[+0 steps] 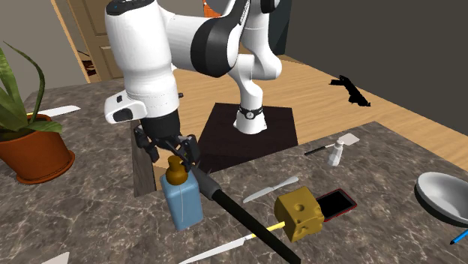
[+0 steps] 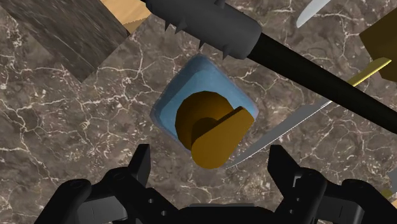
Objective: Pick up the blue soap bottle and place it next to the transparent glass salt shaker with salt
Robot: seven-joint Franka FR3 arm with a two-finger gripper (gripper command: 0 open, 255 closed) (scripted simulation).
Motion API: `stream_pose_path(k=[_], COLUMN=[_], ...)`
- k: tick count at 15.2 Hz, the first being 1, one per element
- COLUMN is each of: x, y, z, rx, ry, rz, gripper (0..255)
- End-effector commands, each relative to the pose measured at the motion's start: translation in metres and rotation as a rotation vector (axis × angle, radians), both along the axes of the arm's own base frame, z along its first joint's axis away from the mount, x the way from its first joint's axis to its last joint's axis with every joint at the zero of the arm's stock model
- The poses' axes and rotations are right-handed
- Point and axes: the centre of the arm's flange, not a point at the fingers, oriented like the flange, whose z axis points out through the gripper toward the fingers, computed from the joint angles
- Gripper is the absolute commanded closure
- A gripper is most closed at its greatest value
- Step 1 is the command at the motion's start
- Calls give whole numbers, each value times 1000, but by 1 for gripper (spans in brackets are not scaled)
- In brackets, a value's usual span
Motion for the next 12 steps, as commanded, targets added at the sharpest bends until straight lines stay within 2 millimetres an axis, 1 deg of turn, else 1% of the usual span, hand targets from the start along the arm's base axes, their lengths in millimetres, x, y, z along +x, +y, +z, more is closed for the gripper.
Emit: stream_pose_path(k=[1,5,6,12], x=[0,0,0,0], y=[0,0,0,0], z=[-1,-1,-1,-1], rx=[0,0,0,0], ry=[0,0,0,0], rz=[0,0,0,0], gripper=[0,0,255,255])
